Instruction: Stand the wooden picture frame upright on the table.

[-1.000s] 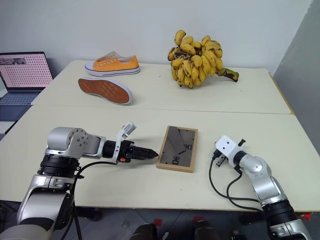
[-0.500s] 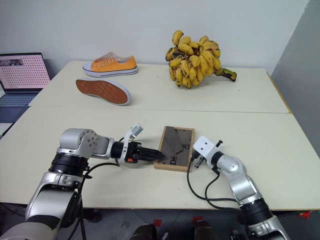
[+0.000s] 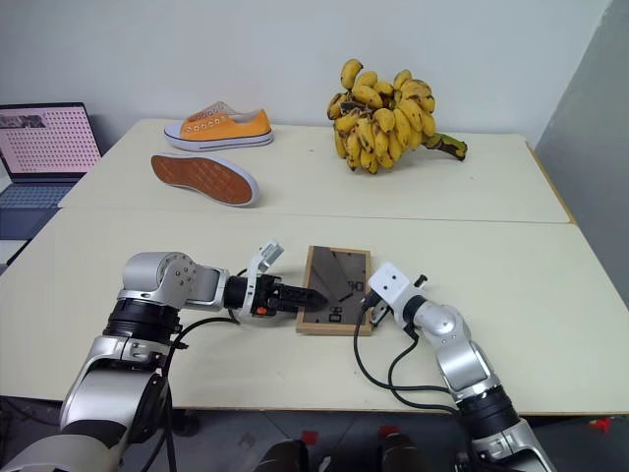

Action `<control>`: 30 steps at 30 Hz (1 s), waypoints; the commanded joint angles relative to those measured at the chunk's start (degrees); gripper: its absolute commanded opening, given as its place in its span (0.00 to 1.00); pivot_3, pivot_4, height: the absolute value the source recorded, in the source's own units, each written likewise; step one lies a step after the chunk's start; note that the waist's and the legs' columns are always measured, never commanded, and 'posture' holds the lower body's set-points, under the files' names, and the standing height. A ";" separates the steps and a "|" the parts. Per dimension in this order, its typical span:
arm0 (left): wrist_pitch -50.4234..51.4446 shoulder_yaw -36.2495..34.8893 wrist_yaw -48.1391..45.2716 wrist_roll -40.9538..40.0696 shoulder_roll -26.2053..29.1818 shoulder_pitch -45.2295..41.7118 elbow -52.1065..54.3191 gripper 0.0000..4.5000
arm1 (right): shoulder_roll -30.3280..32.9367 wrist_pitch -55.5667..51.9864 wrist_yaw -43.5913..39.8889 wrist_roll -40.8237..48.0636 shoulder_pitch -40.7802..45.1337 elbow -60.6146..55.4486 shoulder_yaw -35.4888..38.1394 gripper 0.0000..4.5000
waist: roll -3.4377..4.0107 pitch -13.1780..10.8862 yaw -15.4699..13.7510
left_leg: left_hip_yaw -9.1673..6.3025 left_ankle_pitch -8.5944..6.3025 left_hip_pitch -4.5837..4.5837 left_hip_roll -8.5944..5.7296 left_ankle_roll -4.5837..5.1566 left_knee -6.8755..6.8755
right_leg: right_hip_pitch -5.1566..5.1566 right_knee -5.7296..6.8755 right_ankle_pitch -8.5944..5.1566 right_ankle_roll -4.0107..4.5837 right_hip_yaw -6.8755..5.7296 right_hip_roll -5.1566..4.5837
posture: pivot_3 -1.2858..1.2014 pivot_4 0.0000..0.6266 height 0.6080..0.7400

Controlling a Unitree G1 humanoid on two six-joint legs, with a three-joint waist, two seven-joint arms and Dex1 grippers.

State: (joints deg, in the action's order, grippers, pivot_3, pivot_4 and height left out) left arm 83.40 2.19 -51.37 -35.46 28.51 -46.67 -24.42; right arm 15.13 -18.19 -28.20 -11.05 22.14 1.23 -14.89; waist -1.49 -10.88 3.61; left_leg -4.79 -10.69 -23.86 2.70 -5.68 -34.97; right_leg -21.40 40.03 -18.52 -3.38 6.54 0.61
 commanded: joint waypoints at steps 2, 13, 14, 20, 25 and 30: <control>0.93 -2.24 0.86 -1.19 -1.20 -1.43 0.16 0.77 | -0.50 0.88 0.69 -0.15 1.88 -0.10 -0.43 0.00 | 0.00 0.00 -0.01 | 0.00 0.00 -0.02 0.00 0.00 0.00 | -0.01 0.00 0.00 0.00 0.00 0.00 | 0.52 0.24 1.00; 1.55 -6.30 1.93 -1.78 -2.32 -3.30 -1.60 0.37 | 0.71 2.27 0.93 -0.03 2.13 1.69 0.14 0.00 | 0.00 0.00 0.01 | 0.00 0.00 -0.03 0.00 0.00 0.00 | -0.02 -0.01 0.00 0.00 0.00 -0.01 | 0.52 0.24 1.00; 1.48 -6.54 2.07 -1.80 -2.40 -3.57 -1.90 0.34 | 0.65 2.41 1.01 -0.04 2.31 1.97 0.12 0.00 | 0.00 0.00 0.01 | 0.00 0.00 -0.03 0.00 0.00 0.00 | -0.02 -0.01 0.00 0.00 0.00 -0.01 | 0.52 0.24 1.00; 0.02 -7.24 1.51 -2.69 -2.22 -3.31 -0.63 0.29 | 1.50 3.24 1.42 -0.35 2.50 2.72 0.66 0.00 | 0.00 0.00 0.04 | 0.00 0.00 -0.02 0.00 0.00 0.01 | -0.02 -0.01 0.00 0.00 0.00 0.00 | 0.52 0.24 1.00; -9.71 -9.20 -0.92 -2.50 -1.24 -3.16 2.14 0.29 | 6.83 1.76 -0.88 2.03 -1.22 -2.22 5.34 0.00 | 0.00 -0.01 -0.28 | 0.00 0.00 -0.07 -0.01 0.00 0.01 | -0.04 -0.02 0.00 0.00 0.00 -0.02 | 0.52 0.24 1.00; -20.88 -11.71 -1.69 -1.68 -0.32 -4.94 2.59 0.29 | 14.64 -3.71 -3.81 7.07 -4.95 -10.66 15.42 0.00 | 0.04 -0.06 -0.55 | 0.01 0.00 -0.11 -0.06 0.00 0.02 | -0.05 -0.06 0.00 0.00 -0.01 -0.08 | 0.52 0.24 1.00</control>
State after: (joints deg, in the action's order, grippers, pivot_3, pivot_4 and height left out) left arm 68.09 -6.85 -50.92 -36.30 27.44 -49.01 -24.75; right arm 26.70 -19.54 -30.43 -7.00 17.85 -2.76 -5.57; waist -1.45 -10.94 3.06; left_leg -4.77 -10.69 -23.99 2.64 -5.68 -34.95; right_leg -21.45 39.96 -18.51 -3.38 6.53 0.54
